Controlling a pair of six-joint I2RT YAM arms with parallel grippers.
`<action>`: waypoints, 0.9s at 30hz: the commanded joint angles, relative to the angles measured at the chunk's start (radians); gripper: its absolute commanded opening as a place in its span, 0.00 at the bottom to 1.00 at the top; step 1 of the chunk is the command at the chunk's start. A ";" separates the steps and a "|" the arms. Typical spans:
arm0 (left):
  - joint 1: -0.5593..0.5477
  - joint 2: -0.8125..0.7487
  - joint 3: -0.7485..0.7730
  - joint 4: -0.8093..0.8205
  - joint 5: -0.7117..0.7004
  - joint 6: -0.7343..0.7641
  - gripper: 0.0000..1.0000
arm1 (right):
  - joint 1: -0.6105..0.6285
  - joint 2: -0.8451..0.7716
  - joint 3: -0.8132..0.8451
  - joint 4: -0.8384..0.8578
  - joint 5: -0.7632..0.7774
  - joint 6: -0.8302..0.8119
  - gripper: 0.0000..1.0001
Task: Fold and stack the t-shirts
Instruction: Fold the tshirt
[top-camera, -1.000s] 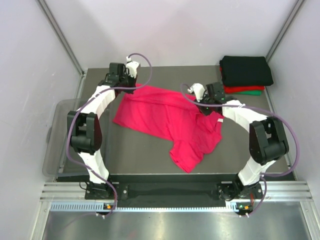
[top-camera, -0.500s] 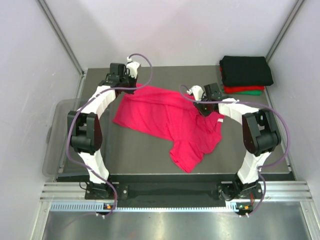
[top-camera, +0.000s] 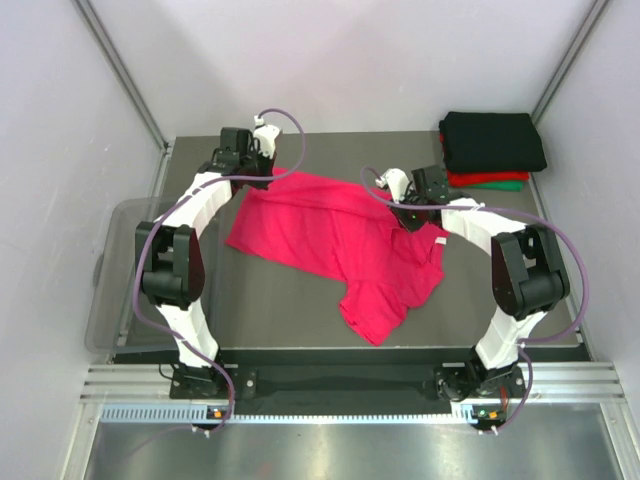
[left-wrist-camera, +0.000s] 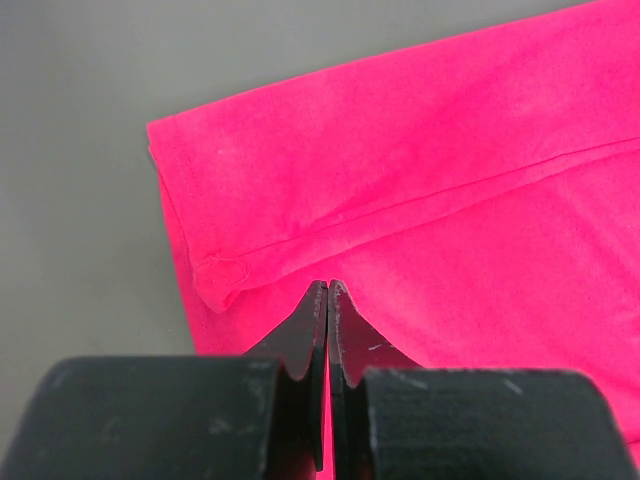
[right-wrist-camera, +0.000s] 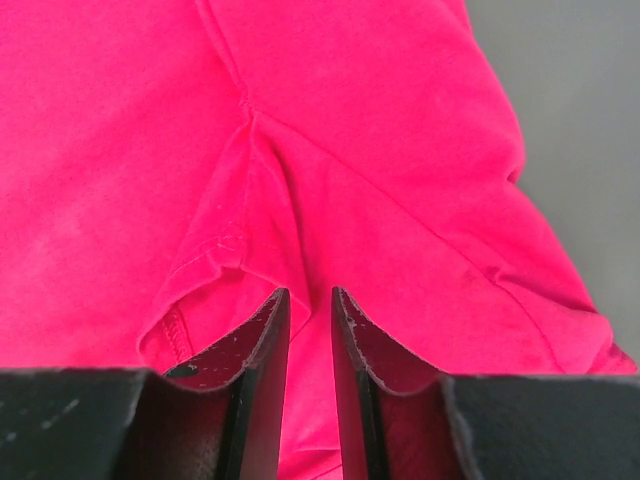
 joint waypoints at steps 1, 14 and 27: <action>-0.005 -0.054 -0.015 0.057 0.014 -0.004 0.00 | -0.004 -0.027 -0.011 0.012 -0.031 -0.003 0.24; -0.005 -0.047 -0.013 0.058 0.008 -0.001 0.00 | -0.004 0.052 0.020 0.000 -0.040 -0.014 0.25; -0.005 -0.051 -0.021 0.060 0.007 -0.001 0.00 | 0.010 0.019 -0.001 0.017 -0.043 -0.011 0.00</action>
